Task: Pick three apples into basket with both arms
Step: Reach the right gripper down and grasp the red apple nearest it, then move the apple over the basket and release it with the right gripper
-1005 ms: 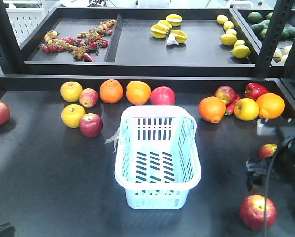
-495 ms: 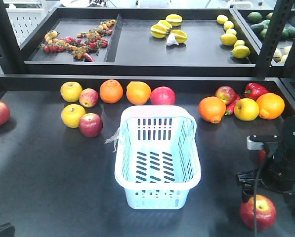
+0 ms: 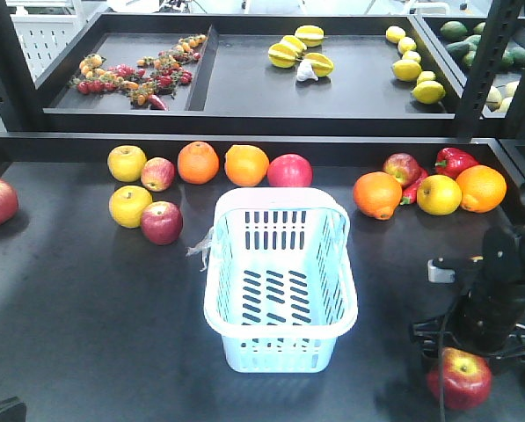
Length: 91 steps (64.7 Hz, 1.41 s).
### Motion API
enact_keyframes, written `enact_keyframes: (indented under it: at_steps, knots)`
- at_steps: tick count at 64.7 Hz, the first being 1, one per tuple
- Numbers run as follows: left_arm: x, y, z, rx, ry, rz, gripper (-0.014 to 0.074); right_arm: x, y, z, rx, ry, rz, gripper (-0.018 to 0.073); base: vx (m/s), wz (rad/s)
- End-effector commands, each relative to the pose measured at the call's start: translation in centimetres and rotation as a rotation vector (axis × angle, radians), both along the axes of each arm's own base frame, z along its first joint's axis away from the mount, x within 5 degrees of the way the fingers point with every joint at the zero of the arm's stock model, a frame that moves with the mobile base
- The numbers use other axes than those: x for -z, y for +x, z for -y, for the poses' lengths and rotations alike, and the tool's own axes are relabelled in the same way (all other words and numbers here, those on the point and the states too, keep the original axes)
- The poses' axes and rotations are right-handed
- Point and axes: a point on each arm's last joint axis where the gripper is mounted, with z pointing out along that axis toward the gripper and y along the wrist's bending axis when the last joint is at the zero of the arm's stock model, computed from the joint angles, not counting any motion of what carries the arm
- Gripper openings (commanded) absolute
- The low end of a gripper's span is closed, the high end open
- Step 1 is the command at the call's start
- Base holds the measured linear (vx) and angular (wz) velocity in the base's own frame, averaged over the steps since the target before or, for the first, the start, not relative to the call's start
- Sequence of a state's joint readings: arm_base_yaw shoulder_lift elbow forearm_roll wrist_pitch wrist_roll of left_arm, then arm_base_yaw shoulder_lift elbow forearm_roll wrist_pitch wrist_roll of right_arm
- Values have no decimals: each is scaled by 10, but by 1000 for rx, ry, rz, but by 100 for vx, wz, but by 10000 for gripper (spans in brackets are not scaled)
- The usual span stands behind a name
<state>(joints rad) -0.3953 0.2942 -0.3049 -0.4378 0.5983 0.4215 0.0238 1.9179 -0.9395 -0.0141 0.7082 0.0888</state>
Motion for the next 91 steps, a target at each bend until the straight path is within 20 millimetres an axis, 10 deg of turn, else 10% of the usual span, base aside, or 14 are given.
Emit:
enact_keyframes:
  at_steps: [1,37,63,77,91]
  knots:
    - [-13,3,1,-23,-64,52,-8,-10,8,1,6,1,63,650,0,0]
    - [-13,3,1,-23,-64,52,-8,-10,6,1,10,0,40,286,0,0]
    - [-13,3,1,-23,-64,51,-8,-126,-20,-7,-32,86,346,95,0,0]
    - [-13,3,1,-22,-66,50,-8,-181,-41,-53,-211,409,592,88,0,0]
    - [-13,3,1,-22,-69,48,-8,-178,-35,-114,-317,569,695,89,0,0]
